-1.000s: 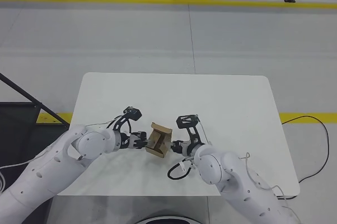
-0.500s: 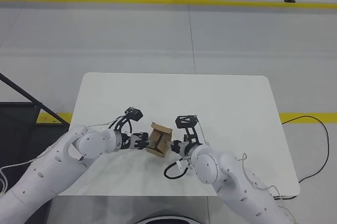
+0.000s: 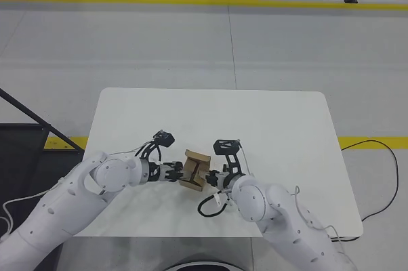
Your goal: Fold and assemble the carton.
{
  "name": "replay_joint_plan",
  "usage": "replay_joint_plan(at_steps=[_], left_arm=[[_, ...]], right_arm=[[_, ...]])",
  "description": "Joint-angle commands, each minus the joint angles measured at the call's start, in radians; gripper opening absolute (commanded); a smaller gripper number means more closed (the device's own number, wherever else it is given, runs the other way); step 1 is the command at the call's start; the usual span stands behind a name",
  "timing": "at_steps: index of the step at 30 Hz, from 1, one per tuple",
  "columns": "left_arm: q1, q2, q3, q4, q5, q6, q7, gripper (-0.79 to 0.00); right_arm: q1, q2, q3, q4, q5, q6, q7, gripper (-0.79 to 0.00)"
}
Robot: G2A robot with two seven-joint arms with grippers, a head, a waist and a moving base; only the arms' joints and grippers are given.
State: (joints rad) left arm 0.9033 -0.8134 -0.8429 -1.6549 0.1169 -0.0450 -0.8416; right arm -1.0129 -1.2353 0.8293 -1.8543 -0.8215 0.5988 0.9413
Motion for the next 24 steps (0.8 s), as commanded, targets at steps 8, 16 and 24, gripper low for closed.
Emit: replay_joint_plan(at_steps=[8, 16, 24], left_arm=[[0.017, -0.011, -0.010, -0.012, -0.017, 0.019, 0.006, -0.394], [0.026, -0.023, -0.014, -0.018, -0.028, 0.029, 0.011, -0.397], [0.030, -0.034, -0.015, -0.015, -0.027, 0.032, 0.008, -0.422]], right_arm=[[-0.023, -0.001, 0.022, -0.020, -0.003, -0.001, 0.033, -0.203], [-0.020, -0.008, 0.018, -0.014, -0.017, -0.006, 0.051, -0.289], [-0.014, -0.017, 0.011, -0.003, -0.033, -0.001, 0.062, -0.422]])
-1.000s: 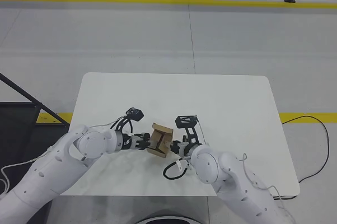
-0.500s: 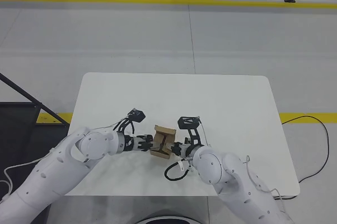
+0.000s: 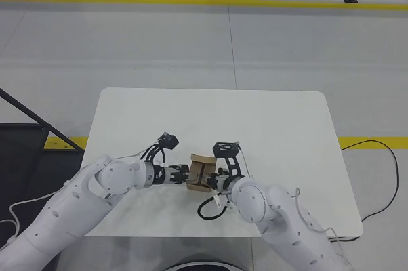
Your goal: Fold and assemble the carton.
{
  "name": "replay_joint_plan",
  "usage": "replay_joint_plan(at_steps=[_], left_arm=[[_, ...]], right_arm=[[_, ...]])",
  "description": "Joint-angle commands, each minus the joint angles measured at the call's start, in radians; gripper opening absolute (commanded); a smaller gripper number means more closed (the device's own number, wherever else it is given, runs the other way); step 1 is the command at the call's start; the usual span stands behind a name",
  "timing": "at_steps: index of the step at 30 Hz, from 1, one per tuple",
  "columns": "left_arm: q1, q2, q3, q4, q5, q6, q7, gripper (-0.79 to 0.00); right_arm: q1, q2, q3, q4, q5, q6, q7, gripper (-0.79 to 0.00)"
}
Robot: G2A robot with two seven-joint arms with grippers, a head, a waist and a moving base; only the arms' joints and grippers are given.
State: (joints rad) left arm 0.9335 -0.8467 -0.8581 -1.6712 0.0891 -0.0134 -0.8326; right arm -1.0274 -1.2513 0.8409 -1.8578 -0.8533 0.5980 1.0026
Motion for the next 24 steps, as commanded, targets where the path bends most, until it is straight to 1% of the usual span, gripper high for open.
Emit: replay_joint_plan(at_steps=[1, 8, 12, 15, 18, 20, 24], left_arm=[[0.000, -0.003, 0.000, 0.002, 0.001, 0.001, -0.002, -0.425], [0.002, -0.012, -0.001, 0.006, 0.004, 0.004, -0.007, -0.446], [0.002, -0.018, 0.000, 0.007, 0.008, 0.010, -0.012, -0.474], [0.001, -0.022, -0.001, 0.009, 0.008, 0.013, -0.016, -0.517], [0.000, -0.026, -0.002, 0.011, 0.009, 0.018, -0.021, -0.526], [0.000, -0.028, -0.002, 0.013, 0.009, 0.021, -0.024, -0.554], [-0.002, -0.033, -0.002, 0.015, 0.012, 0.026, -0.033, -0.563]], right_arm=[[0.001, -0.002, -0.001, 0.002, -0.002, -0.001, 0.001, -0.425], [0.003, -0.009, -0.002, 0.005, -0.018, 0.004, 0.008, -0.434], [0.004, -0.012, -0.003, 0.005, -0.028, 0.005, 0.012, -0.477], [0.004, -0.015, -0.003, 0.005, -0.033, 0.005, 0.016, -0.508], [0.004, -0.018, -0.002, 0.005, -0.039, 0.004, 0.017, -0.517], [0.003, -0.019, -0.001, 0.005, -0.043, 0.003, 0.020, -0.529], [0.003, -0.022, 0.001, 0.006, -0.049, -0.001, 0.026, -0.554]])
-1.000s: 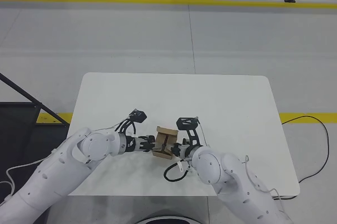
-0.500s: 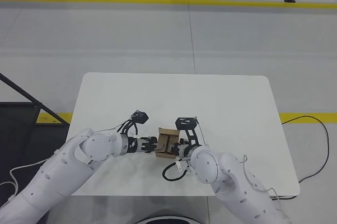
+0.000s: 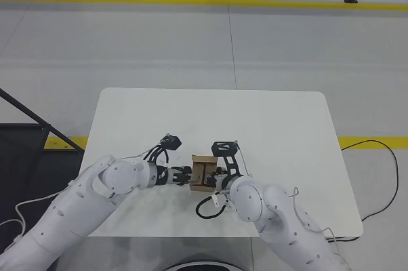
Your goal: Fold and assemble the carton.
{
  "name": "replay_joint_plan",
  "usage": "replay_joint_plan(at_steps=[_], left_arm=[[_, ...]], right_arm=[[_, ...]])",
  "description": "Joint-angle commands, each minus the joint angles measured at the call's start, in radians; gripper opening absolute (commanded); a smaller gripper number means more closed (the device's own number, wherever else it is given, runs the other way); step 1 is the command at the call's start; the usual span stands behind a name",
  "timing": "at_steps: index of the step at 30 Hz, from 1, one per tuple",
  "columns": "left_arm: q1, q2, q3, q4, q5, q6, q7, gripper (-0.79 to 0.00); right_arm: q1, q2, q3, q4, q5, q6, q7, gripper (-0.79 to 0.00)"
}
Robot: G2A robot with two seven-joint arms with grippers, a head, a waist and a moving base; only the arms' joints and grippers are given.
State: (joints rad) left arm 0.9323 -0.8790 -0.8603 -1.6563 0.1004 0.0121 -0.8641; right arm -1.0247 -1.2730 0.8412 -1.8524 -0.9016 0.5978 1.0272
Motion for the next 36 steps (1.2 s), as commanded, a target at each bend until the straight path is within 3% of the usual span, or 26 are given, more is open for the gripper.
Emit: replay_joint_plan(at_steps=[1, 8, 16, 19, 24, 25, 35, 36], left_arm=[[-0.001, -0.002, 0.000, 0.001, 0.002, 0.001, -0.003, -0.566], [-0.002, -0.011, 0.000, 0.001, 0.010, 0.008, -0.011, -0.594], [-0.007, -0.021, 0.000, 0.003, 0.013, 0.016, -0.023, -0.680], [-0.010, -0.025, 0.000, 0.007, 0.013, 0.018, -0.027, -0.730], [-0.014, -0.032, 0.002, 0.017, 0.013, 0.017, -0.033, -0.770], [-0.015, -0.033, 0.002, 0.019, 0.012, 0.017, -0.035, -0.773], [-0.022, -0.046, 0.001, 0.031, 0.008, 0.012, -0.038, -0.785], [-0.022, -0.047, 0.001, 0.032, 0.009, 0.011, -0.038, -0.776]], right_arm=[[0.000, -0.001, 0.001, 0.001, -0.002, -0.001, 0.002, -0.557], [0.000, -0.007, 0.008, 0.012, -0.011, -0.005, 0.004, -0.585], [-0.004, -0.013, 0.022, 0.017, -0.015, -0.010, -0.002, -0.628], [-0.008, -0.014, 0.027, 0.015, -0.020, -0.011, -0.002, -0.686], [-0.011, -0.017, 0.032, 0.016, -0.029, -0.015, 0.003, -0.711], [-0.011, -0.018, 0.033, 0.016, -0.031, -0.016, 0.005, -0.785], [-0.005, -0.026, 0.038, 0.024, -0.047, -0.019, 0.015, -0.782], [-0.005, -0.027, 0.039, 0.026, -0.047, -0.019, 0.015, -0.696]])
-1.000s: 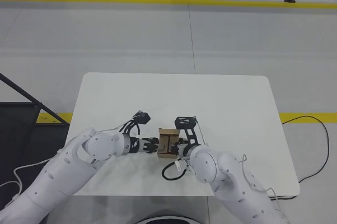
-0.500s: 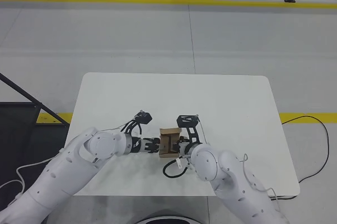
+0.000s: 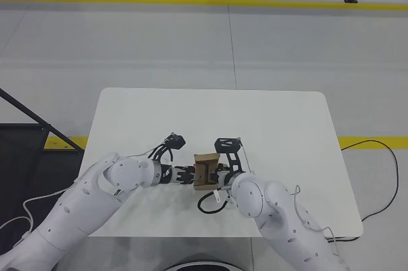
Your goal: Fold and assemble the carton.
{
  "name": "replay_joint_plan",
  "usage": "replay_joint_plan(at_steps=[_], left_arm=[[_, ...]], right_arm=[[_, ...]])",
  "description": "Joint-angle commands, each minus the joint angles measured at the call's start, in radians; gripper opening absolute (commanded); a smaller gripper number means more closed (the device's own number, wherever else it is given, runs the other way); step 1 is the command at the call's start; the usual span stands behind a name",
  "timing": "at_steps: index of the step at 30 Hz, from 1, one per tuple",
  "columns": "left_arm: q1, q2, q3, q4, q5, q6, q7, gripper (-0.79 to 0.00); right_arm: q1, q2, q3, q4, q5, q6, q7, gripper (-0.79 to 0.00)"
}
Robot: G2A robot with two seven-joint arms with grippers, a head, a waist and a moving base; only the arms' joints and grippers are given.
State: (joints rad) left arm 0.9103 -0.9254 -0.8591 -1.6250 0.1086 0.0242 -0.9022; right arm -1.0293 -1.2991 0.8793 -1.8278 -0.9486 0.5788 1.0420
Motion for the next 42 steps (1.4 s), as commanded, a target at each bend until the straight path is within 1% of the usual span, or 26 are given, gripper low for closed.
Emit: replay_joint_plan(at_steps=[1, 2, 3, 4, 5, 7, 8, 11, 12, 18, 22, 23, 24, 25, 26, 27, 28, 29, 34, 42], left_arm=[[0.000, -0.002, 0.000, 0.002, 0.002, -0.002, 0.001, -0.693], [0.000, -0.003, -0.001, 0.002, 0.003, -0.002, 0.000, -0.579], [0.000, -0.004, -0.001, 0.003, 0.002, -0.003, 0.001, -0.496], [0.001, -0.005, -0.003, 0.004, 0.001, -0.003, 0.002, -0.446], [0.002, -0.006, -0.004, 0.004, 0.002, -0.004, 0.003, -0.419], [0.004, -0.006, -0.008, 0.003, 0.002, -0.005, 0.004, -0.397], [0.006, -0.007, -0.011, 0.002, 0.003, -0.006, 0.004, -0.372], [0.013, -0.007, -0.020, 0.000, 0.003, -0.009, 0.007, -0.302], [0.016, -0.007, -0.024, 0.000, 0.003, -0.010, 0.006, -0.262], [0.033, -0.004, -0.053, -0.011, 0.008, -0.029, 0.017, -0.246], [0.054, 0.002, -0.083, -0.022, 0.017, -0.052, 0.032, -0.249], [0.060, 0.003, -0.093, -0.029, 0.023, -0.061, 0.039, -0.249], [0.068, 0.005, -0.102, -0.035, 0.026, -0.077, 0.047, -0.234], [0.076, 0.008, -0.112, -0.038, 0.031, -0.086, 0.052, -0.219], [0.084, 0.010, -0.124, -0.045, 0.034, -0.101, 0.060, -0.197], [0.093, 0.013, -0.136, -0.052, 0.038, -0.128, 0.069, -0.114], [0.105, 0.016, -0.150, -0.054, 0.047, -0.145, 0.076, -0.028], [0.115, 0.020, -0.163, -0.063, 0.057, -0.164, 0.083, 0.000], [0.177, 0.039, -0.234, -0.104, 0.105, -0.274, 0.090, 0.000], [0.182, 0.040, -0.239, -0.107, 0.111, -0.277, 0.091, 0.000]], right_arm=[[0.000, -0.001, 0.003, 0.002, -0.001, -0.001, 0.000, -0.668], [-0.001, -0.002, 0.005, 0.002, -0.002, -0.003, -0.001, -0.653], [-0.003, -0.002, 0.008, 0.002, -0.001, -0.003, -0.002, -0.628], [-0.004, -0.002, 0.012, 0.002, -0.002, -0.003, -0.004, -0.603], [-0.007, -0.002, 0.015, 0.002, -0.003, -0.004, -0.005, -0.585], [-0.014, -0.002, 0.026, -0.003, -0.004, -0.005, -0.010, -0.570], [-0.019, -0.002, 0.032, -0.007, -0.004, -0.006, -0.012, -0.563], [-0.034, 0.000, 0.051, -0.018, -0.007, -0.010, -0.021, -0.511], [-0.039, 0.001, 0.058, -0.022, -0.009, -0.013, -0.024, -0.505], [-0.081, 0.009, 0.113, -0.057, -0.010, -0.066, -0.074, -0.474], [-0.116, 0.017, 0.154, -0.080, 0.004, -0.185, -0.150, -0.471], [-0.126, 0.020, 0.165, -0.083, 0.012, -0.227, -0.174, -0.440], [-0.135, 0.022, 0.180, -0.081, 0.018, -0.266, -0.202, -0.431], [-0.143, 0.026, 0.191, -0.076, 0.008, -0.302, -0.228, -0.403], [-0.152, 0.028, 0.199, -0.071, -0.002, -0.332, -0.250, -0.240], [-0.160, 0.030, 0.207, -0.070, -0.002, -0.358, -0.269, 0.000], [-0.168, 0.032, 0.215, -0.066, -0.007, -0.379, -0.283, 0.000], [-0.172, 0.033, 0.220, -0.065, -0.013, -0.390, -0.290, 0.000], [-0.172, 0.033, 0.220, -0.065, -0.013, -0.390, -0.290, 0.000], [-0.174, 0.034, 0.222, -0.063, -0.014, -0.388, -0.296, 0.000]])
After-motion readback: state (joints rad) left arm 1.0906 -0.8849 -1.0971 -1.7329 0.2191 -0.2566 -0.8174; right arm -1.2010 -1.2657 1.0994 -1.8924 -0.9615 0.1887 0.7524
